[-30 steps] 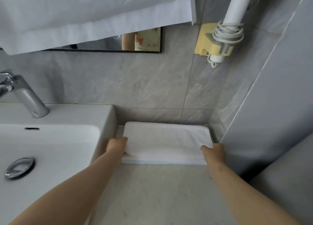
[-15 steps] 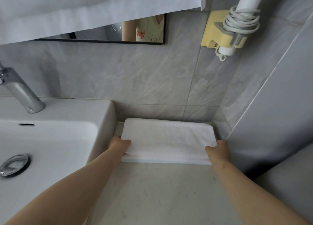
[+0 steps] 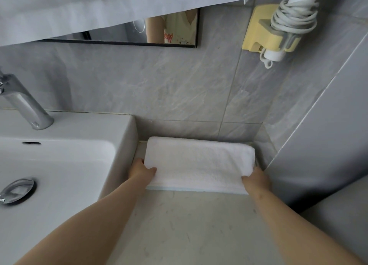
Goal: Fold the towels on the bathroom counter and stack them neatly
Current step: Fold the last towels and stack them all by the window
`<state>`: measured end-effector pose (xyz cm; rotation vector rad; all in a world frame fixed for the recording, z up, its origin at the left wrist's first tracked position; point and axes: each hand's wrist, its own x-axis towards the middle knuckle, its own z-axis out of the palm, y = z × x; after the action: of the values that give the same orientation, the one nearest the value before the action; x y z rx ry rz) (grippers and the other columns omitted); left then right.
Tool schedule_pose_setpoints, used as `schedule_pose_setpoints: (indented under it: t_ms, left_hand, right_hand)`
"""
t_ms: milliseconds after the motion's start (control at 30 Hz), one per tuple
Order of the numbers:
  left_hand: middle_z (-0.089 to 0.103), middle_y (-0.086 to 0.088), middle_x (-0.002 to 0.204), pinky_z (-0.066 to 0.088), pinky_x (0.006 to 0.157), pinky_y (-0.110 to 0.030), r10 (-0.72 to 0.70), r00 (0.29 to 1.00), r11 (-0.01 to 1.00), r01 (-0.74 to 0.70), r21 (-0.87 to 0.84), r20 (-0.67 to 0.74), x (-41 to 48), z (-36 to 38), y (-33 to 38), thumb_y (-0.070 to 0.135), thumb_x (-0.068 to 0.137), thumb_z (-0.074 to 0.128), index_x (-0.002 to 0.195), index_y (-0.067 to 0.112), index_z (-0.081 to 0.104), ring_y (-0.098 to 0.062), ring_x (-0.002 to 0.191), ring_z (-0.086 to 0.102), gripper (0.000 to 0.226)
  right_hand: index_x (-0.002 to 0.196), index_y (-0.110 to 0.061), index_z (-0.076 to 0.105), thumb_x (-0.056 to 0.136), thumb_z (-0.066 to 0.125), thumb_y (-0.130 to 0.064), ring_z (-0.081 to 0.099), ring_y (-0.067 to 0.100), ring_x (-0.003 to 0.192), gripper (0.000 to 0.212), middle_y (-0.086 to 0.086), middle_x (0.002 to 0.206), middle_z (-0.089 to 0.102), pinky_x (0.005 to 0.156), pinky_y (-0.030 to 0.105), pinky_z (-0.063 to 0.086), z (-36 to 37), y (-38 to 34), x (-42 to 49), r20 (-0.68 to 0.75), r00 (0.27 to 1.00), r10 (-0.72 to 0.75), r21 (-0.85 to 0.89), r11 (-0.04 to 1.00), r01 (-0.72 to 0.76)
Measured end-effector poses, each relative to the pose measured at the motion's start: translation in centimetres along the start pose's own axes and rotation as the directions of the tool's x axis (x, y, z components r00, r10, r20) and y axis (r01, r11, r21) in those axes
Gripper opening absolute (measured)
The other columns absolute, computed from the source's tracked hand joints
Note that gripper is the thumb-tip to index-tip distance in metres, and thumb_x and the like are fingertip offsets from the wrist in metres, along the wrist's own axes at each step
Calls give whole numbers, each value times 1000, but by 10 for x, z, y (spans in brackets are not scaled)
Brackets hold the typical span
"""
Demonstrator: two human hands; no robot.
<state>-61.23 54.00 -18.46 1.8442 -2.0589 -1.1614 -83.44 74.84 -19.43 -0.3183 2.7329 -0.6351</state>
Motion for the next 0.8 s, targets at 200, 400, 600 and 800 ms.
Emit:
schedule_pose_setpoints:
  t_ms: [200,400,600,800]
  left_hand:
    - [50,-15,127,46,89,-34,-34,999,999,34,29,-11,6,3,-8,34,84,65,129,12,46,-32,107,55,53]
    - [51,-13,128,45,94,-37,-35,999,987,40,154,-36,7,6,-8,40,87,60,134,15,40,-32,116,50,57]
    - [50,-16,130,43,94,-36,46,998,983,-39,182,-35,5,10,-9,34,91,56,133,6,38,-35,118,49,53]
    - [50,-17,131,43,91,-35,-3,1000,994,0,109,23,4,6,-6,31,92,57,134,3,37,-35,117,51,54]
  right_hand:
    - [125,-3,50,87,59,-19,52,39,115,43,21,124,56,95,38,44,1,0,3,-5,1000,5,-57,998,-5]
    - [130,-5,47,86,59,-21,47,40,118,49,21,128,50,97,40,42,2,2,3,7,1000,22,-36,999,-22]
    - [131,-3,43,84,62,-17,49,41,116,53,23,129,48,97,42,43,0,4,6,62,998,17,64,998,-21]
    - [126,2,40,83,64,-13,53,40,112,51,22,126,52,92,42,46,1,4,8,69,997,29,132,991,-38]
